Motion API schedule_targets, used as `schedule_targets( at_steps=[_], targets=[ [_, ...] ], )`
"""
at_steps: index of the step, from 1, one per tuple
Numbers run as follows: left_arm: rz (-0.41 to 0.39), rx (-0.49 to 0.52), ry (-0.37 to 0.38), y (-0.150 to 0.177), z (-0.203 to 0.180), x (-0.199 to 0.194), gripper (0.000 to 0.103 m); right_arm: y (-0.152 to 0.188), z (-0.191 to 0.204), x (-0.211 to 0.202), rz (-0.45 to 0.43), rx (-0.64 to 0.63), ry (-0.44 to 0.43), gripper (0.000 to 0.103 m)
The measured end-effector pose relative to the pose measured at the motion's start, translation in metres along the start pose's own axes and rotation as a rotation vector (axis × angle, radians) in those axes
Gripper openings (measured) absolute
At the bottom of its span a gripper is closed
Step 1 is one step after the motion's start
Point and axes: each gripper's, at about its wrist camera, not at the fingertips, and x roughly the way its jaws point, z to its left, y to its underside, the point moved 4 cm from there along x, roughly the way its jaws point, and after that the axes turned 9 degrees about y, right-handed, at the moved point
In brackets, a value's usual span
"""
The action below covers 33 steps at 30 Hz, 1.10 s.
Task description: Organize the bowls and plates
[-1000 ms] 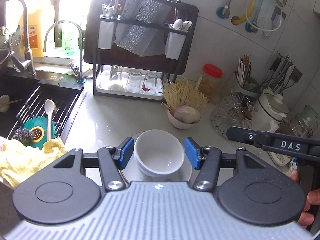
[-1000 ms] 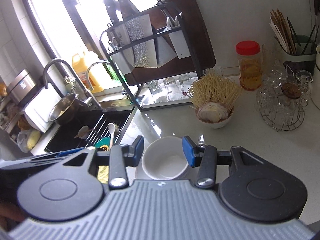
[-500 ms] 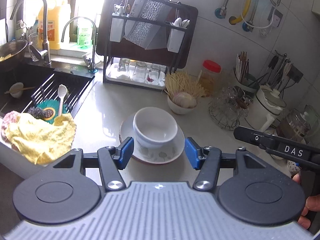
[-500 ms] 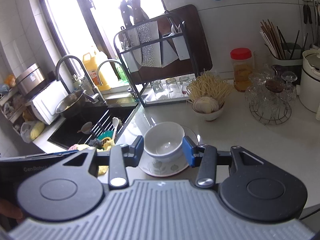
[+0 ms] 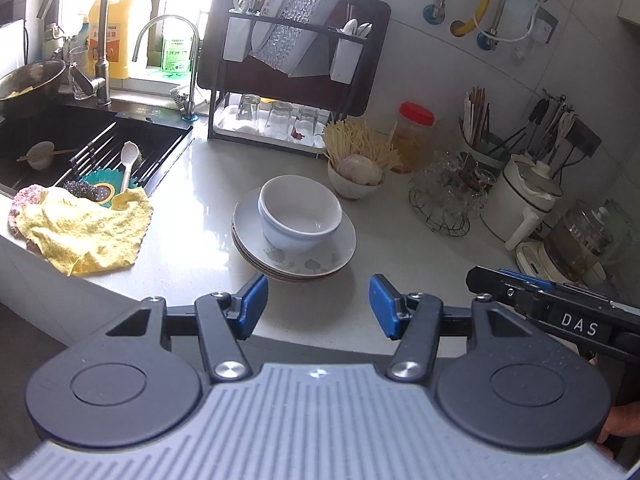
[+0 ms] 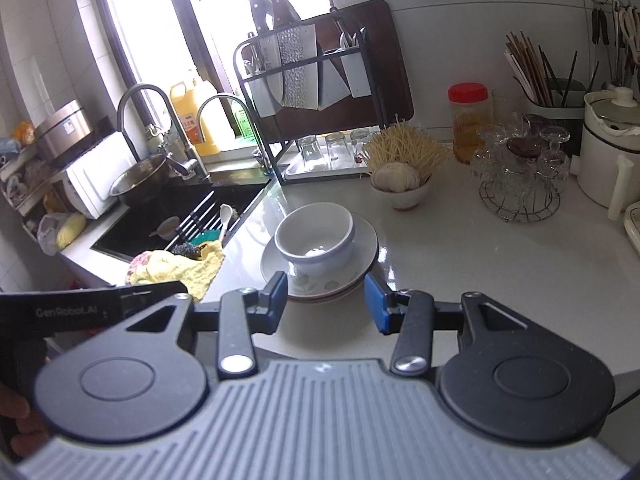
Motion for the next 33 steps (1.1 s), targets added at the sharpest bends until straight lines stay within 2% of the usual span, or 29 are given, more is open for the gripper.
schedule_targets(
  at_steps=[8, 33],
  targets=[
    [0.001, -0.011, 0.000, 0.006, -0.001, -0.007, 0.062, -0.001, 0.005, -0.014, -0.014, -0.025, -0.011, 0.047],
    [0.048, 0.040, 0.021, 0.008, -0.003, -0.004, 0.065, 0.008, 0.004, -0.013, -0.010, -0.014, 0.043, 0.047]
  ],
)
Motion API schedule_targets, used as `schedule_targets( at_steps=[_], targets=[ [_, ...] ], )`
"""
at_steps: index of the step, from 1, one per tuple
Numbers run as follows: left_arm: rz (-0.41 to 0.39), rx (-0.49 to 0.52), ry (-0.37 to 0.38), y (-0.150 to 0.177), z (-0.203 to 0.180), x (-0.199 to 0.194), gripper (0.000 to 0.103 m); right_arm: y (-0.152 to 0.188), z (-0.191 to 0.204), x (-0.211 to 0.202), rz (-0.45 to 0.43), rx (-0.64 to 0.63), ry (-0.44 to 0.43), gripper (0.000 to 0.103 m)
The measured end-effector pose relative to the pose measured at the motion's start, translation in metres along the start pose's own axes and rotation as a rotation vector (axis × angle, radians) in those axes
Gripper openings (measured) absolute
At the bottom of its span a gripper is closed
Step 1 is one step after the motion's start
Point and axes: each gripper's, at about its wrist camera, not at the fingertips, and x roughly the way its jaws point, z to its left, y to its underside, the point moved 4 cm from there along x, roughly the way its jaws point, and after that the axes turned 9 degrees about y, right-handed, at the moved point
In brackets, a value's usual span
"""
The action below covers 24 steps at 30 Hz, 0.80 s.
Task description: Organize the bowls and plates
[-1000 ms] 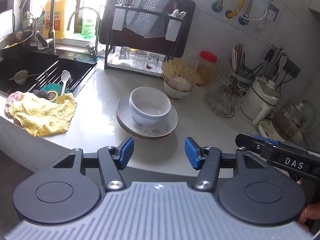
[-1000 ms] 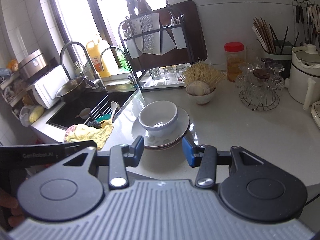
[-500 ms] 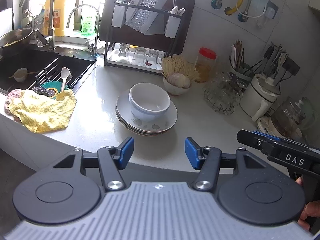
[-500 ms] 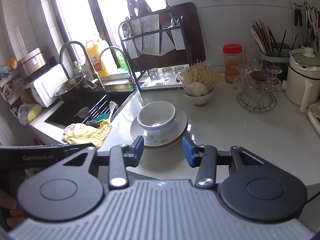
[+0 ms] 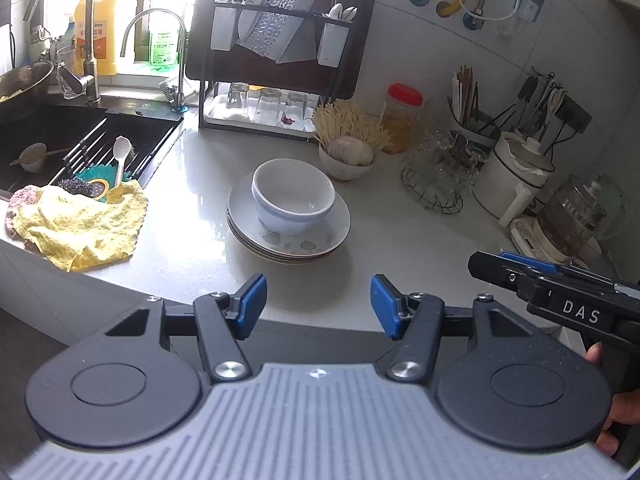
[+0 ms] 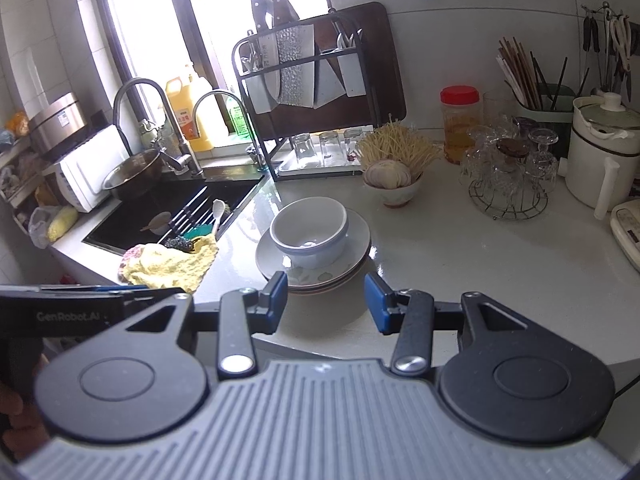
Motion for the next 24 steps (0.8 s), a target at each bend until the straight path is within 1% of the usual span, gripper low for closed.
schedule_targets(
  at_steps=[5, 6, 7, 9, 10, 12, 13, 17, 22, 24],
  targets=[
    [0.007, 0.005, -0.013, -0.001, -0.003, 0.005, 0.077, 0.000, -0.007, -0.001, -0.002, 0.008, 0.017, 0.047],
    [0.012, 0.009, -0.019, 0.000, -0.004, 0.006, 0.080, 0.000, -0.009, -0.001, -0.003, 0.009, 0.029, 0.048],
    [0.014, 0.010, -0.024, -0.001, -0.004, 0.007, 0.085, 0.000, -0.011, -0.001, -0.003, 0.009, 0.040, 0.066],
    [0.010, 0.011, -0.026, -0.001, -0.005, 0.008, 0.090, -0.001, -0.015, -0.002, -0.020, 0.019, 0.049, 0.087],
    [0.007, 0.013, -0.030, -0.002, -0.005, 0.008, 0.094, -0.002, -0.017, -0.002, -0.028, 0.024, 0.050, 0.087],
    [0.003, 0.024, -0.039, -0.003, -0.006, 0.008, 0.097, -0.004, -0.021, 0.000, -0.030, 0.040, 0.052, 0.089],
    [0.002, 0.029, -0.045, -0.004, -0.007, 0.008, 0.098, -0.004, -0.024, 0.001, -0.027, 0.050, 0.064, 0.093],
    [-0.003, 0.041, -0.056, -0.005, -0.009, 0.008, 0.099, -0.003, -0.028, 0.003, -0.037, 0.059, 0.091, 0.093],
    [-0.017, 0.035, -0.066, -0.006, -0.008, 0.007, 0.099, -0.004, -0.030, 0.003, -0.046, 0.056, 0.099, 0.093],
    [-0.011, 0.037, -0.071, -0.007, -0.008, 0.007, 0.099, -0.004, -0.030, 0.003, -0.043, 0.054, 0.095, 0.093]
  ],
)
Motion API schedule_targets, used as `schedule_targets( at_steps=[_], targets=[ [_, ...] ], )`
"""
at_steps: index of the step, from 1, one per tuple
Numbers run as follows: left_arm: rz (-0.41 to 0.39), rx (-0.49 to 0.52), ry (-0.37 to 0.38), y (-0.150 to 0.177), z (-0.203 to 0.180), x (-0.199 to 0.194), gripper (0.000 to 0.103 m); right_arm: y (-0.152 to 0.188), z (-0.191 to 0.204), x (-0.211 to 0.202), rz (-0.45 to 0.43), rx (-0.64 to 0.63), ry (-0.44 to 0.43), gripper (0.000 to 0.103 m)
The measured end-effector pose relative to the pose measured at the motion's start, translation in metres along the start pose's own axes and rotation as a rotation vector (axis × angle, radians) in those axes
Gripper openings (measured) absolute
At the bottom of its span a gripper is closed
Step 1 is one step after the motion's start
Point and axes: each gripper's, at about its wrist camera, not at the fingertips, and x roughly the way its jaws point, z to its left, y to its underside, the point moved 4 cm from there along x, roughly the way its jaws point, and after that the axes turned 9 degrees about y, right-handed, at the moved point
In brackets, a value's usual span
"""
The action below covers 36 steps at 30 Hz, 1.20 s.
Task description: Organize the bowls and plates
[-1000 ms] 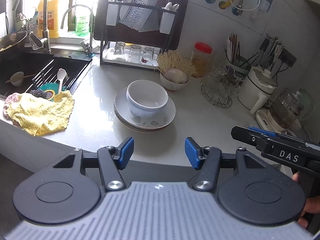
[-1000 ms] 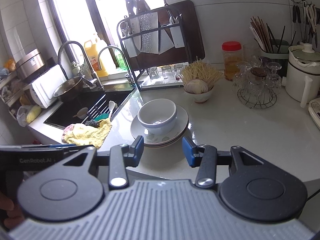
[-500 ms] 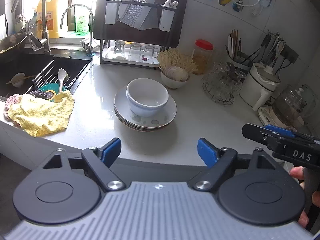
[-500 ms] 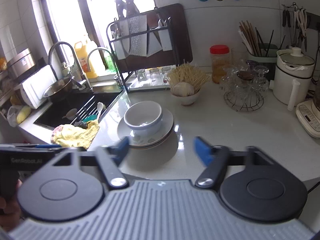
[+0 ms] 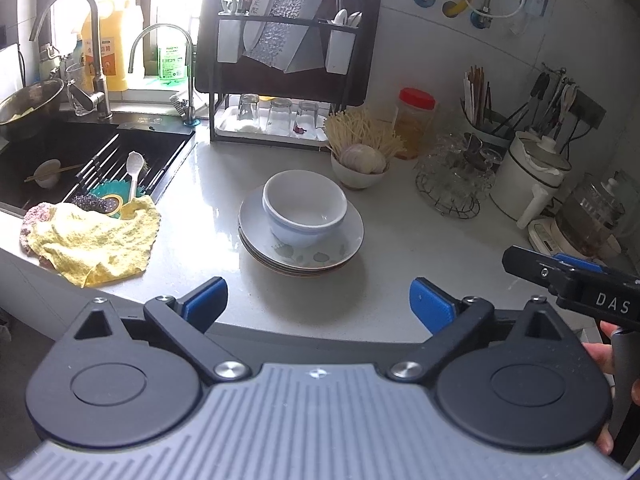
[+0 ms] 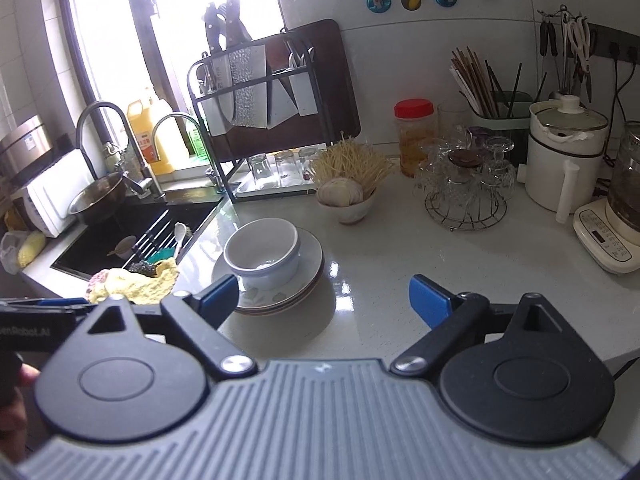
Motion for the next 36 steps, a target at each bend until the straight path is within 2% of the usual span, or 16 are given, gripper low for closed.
schedule_targets(
  at_steps=[7, 11, 15, 20, 24, 36],
  targets=[
    [0.010, -0.009, -0.001, 0.000, -0.004, 0.002, 0.099, -0.003, 0.000, -0.001, -0.006, -0.011, -0.006, 0.093],
    [0.001, -0.010, -0.039, -0.002, -0.004, 0.002, 0.099, -0.003, -0.001, -0.002, -0.006, -0.017, -0.011, 0.093],
    [0.008, -0.035, -0.014, -0.002, -0.004, 0.004, 0.099, -0.003, -0.003, -0.002, -0.006, -0.013, -0.010, 0.093],
    [-0.004, -0.009, -0.022, -0.004, -0.010, 0.004, 0.099, -0.004, -0.005, 0.000, -0.008, -0.011, -0.010, 0.093],
    [0.004, -0.038, 0.000, -0.005, -0.007, 0.007, 0.099, -0.004, -0.004, 0.001, -0.007, -0.013, -0.012, 0.093],
    [-0.003, -0.046, -0.009, -0.011, -0.003, 0.011, 0.100, -0.004, -0.005, 0.005, 0.003, -0.024, -0.005, 0.093]
  ],
)
